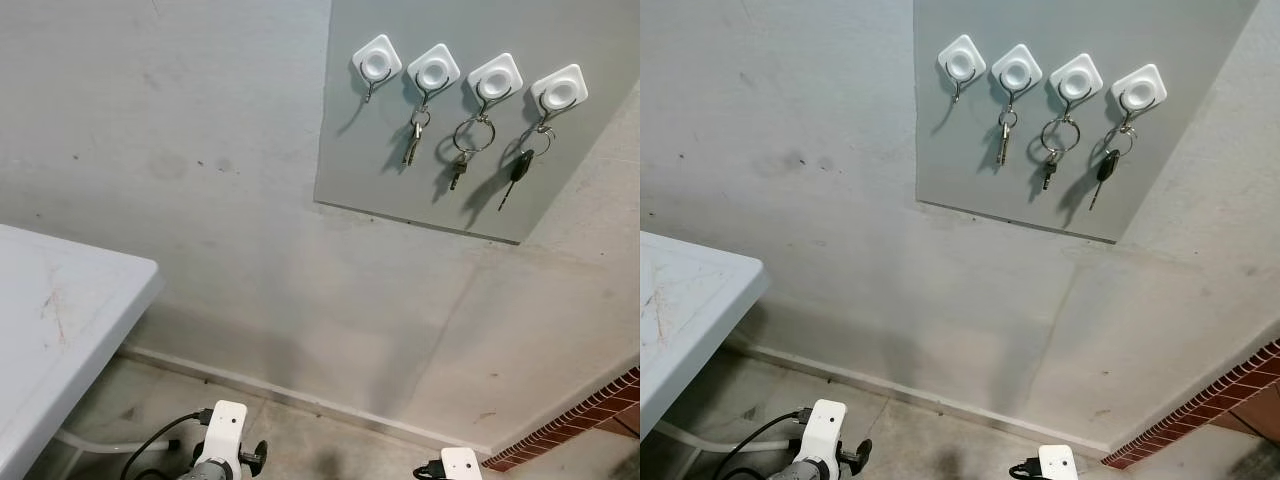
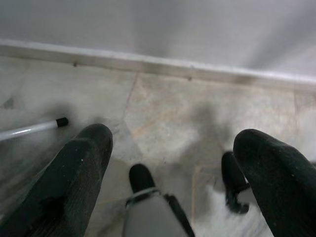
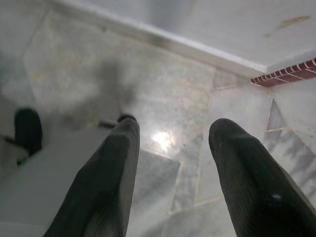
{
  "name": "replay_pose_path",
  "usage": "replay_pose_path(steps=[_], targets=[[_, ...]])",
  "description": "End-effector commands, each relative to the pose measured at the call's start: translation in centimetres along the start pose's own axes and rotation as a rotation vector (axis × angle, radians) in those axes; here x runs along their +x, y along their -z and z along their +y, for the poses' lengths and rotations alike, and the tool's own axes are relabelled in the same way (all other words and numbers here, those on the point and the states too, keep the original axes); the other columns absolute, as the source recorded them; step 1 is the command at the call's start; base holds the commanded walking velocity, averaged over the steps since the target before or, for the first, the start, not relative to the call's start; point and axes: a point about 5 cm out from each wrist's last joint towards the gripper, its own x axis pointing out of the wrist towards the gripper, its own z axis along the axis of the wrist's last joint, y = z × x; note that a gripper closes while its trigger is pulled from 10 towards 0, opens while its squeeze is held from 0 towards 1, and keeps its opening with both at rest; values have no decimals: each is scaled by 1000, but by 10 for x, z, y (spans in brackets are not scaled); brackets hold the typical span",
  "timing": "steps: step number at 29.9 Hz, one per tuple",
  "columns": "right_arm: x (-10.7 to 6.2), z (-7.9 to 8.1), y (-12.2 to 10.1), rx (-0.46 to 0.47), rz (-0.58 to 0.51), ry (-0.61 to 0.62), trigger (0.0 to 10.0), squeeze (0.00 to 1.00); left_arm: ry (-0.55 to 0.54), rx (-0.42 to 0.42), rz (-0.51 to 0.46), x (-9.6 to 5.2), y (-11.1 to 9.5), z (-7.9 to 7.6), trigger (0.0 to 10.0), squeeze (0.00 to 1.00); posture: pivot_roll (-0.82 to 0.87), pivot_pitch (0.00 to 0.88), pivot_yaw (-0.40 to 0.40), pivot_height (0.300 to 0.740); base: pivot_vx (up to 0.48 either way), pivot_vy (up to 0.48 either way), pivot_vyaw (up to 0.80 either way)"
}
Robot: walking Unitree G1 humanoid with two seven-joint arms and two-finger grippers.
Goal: Hang keys on a hook
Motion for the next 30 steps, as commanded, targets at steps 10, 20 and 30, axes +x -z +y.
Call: replay_pose_path(steps=[10, 20, 30], targets=[[0, -4, -2, 15, -10, 17, 10000, 0, 1, 20, 48, -2, 10, 3, 10000, 0, -48, 0, -30, 740, 0, 0, 800], [0, -4, -2, -9, -7, 9, 10000, 0, -12, 1, 66, -3, 12, 3, 10000, 0, -38, 0, -39, 740, 0, 0, 800], [0, -8, -3, -29, -5, 7, 10000, 0, -31, 11, 85, -5, 17, 11, 10000, 0, -25, 0, -46, 740, 0, 0, 800]])
